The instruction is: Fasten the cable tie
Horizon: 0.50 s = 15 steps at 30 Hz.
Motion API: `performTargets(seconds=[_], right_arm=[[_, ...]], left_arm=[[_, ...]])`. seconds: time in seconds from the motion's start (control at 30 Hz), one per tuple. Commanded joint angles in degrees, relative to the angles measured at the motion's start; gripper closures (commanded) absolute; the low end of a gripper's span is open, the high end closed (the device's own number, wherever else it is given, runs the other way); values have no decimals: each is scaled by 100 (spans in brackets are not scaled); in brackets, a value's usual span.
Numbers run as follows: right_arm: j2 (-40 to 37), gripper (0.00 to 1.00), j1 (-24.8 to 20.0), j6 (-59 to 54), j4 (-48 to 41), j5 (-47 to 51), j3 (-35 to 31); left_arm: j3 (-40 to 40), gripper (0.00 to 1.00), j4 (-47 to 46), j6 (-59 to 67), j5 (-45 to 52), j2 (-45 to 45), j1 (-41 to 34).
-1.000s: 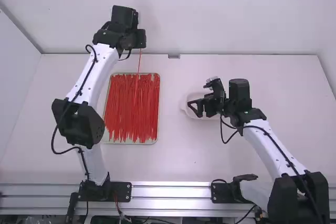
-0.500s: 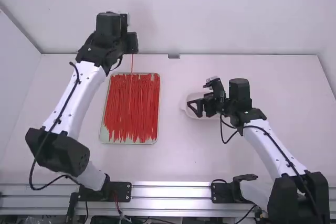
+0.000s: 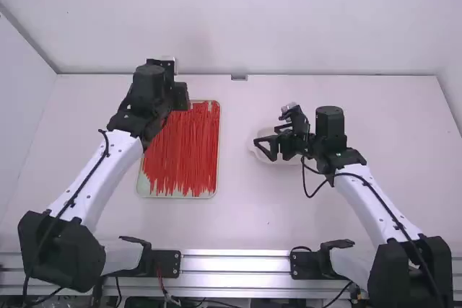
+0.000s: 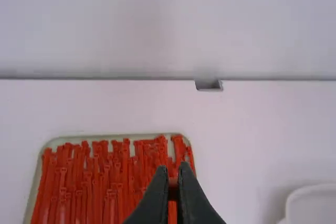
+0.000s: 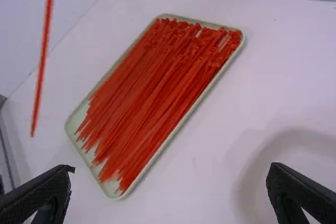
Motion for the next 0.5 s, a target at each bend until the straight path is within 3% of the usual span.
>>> performTargets(seconds=[0.0,0.2,0.47], right_arm=[[39,0,26,-11,70,-387,197],[39,0,35,-7,422,-765,197],[44,0,33,-24,782,-1123,197]], left_arm=[[-372,98,188,-37,212,-302,-70],[-1027,98,837,-42,575,-544,-92],[-1123,98,988,4,1080,-564,-87]])
